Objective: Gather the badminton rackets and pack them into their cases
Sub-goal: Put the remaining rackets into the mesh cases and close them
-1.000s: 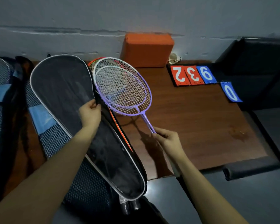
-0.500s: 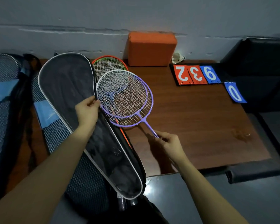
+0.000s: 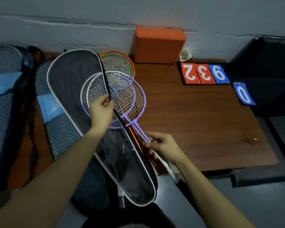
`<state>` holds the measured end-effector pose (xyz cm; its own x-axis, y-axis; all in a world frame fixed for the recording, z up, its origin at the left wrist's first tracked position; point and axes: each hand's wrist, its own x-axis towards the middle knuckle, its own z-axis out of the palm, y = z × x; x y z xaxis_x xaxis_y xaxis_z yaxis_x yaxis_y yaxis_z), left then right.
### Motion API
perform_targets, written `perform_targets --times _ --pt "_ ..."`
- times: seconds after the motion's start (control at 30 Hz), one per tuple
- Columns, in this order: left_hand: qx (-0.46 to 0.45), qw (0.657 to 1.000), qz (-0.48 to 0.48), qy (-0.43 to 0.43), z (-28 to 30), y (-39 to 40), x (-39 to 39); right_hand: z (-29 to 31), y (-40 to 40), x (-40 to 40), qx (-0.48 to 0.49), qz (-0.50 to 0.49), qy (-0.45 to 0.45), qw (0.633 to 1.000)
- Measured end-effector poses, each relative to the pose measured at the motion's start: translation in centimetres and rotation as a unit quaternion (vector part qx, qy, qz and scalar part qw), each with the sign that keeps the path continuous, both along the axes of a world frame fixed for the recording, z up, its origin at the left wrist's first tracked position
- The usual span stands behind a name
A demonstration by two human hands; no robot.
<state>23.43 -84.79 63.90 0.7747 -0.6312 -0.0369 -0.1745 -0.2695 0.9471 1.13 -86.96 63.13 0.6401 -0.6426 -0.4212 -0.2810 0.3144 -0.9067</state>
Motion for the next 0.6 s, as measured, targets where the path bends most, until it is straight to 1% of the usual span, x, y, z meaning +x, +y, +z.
perform_targets --times 0.1,0.17,0.23,0.3,0.37,0.5,0.57,0.6 --pt "-0.007 1.0 -0.017 -0.004 0.2 0.7 -0.7 0.2 -0.1 1.6 0.038 0.038 -0.026 0.998" --pt "-0.009 1.0 -0.02 0.012 0.1 1.2 -0.9 0.2 -0.3 2.9 0.052 0.043 -0.025 0.997" --pt "-0.012 0.999 -0.024 0.039 0.2 1.9 -0.9 0.3 -0.6 4.1 0.052 0.041 -0.02 0.998" --pt "-0.018 0.999 -0.027 0.044 0.3 2.8 -0.7 0.4 -0.6 5.2 0.034 0.049 -0.012 0.998" --pt "-0.031 0.997 -0.026 0.059 0.6 3.6 -0.2 0.4 -0.6 6.3 -0.006 0.056 0.005 0.998" --pt "-0.053 0.989 -0.055 0.127 1.5 4.9 1.6 0.2 -0.1 9.6 -0.099 0.066 0.027 0.993" --pt "-0.061 0.986 -0.068 0.138 2.0 5.5 2.9 0.1 -0.1 11.7 -0.19 0.075 0.048 0.978" --pt "-0.069 0.985 -0.067 0.141 2.2 5.7 3.5 -0.1 -0.3 12.6 -0.255 0.087 0.067 0.961"
